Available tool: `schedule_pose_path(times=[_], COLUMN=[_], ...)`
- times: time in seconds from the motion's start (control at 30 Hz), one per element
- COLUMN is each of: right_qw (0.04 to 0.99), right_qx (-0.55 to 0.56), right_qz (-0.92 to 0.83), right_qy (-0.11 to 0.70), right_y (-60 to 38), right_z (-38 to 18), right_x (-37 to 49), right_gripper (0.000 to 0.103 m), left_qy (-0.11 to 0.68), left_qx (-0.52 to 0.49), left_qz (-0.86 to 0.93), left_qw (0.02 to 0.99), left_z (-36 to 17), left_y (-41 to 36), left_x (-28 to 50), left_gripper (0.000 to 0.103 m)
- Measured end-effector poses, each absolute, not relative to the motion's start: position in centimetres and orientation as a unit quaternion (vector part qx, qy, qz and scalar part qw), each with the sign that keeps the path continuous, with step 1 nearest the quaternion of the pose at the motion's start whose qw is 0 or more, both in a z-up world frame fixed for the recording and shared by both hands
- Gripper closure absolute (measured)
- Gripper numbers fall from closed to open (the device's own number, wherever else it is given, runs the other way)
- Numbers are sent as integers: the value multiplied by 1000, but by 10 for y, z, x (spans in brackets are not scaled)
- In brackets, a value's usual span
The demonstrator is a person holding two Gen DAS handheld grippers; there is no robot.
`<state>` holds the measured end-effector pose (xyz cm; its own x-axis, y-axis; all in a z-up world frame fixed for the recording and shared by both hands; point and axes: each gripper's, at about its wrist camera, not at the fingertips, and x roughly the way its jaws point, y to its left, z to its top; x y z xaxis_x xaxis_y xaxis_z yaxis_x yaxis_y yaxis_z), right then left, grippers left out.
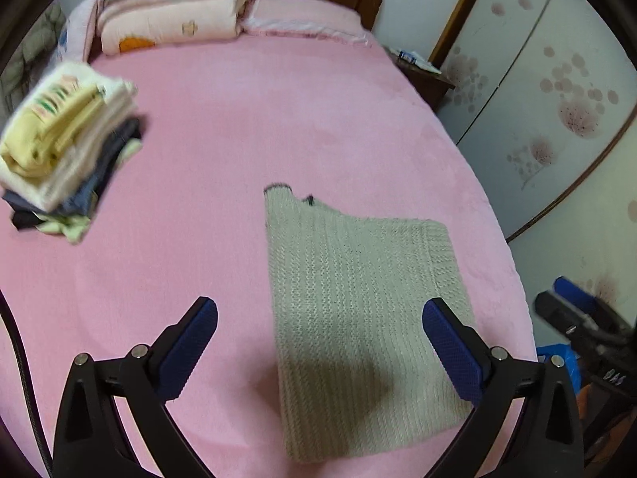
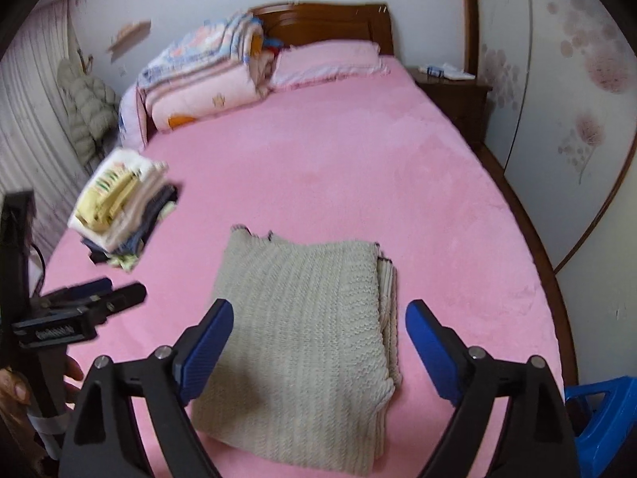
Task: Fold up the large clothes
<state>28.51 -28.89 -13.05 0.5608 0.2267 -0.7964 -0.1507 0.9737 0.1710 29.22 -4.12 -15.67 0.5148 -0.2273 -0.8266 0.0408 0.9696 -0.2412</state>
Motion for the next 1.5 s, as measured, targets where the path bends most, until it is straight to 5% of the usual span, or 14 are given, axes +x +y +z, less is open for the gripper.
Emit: schedule_pose_path(times=[0.43,0.8,0.93,1.07,1.17,1.5], right_qw=[803,739,745,756,773,793], right_qx=[110,267,260,241,210,195], right_qz=[128,215,224,217,206,206], right_qy=[572,580,572,569,561,540], right_y=[-330,-354,-344,-337,-327,-293], right_z=[-283,-362,-359,-344,-321,-213], right_x=[340,365,370,365,357,294], right_gripper=[12,12,38,52,55,56], left_qy=[616,613,604,585,576,548], left_qx=[-132,-197,-201,-165,-153,-112], left_qz=[-110,-178,-177,-156,-147,-137], left_qw=[768,744,751,779,790,817], left_z=[-307,-346,-341,-316,-296,-177], left_y=[-51,-45,-50,-66,-69,-53], left_x=[353,370,373,366,354,270], left_gripper=[1,0,5,37,50,52])
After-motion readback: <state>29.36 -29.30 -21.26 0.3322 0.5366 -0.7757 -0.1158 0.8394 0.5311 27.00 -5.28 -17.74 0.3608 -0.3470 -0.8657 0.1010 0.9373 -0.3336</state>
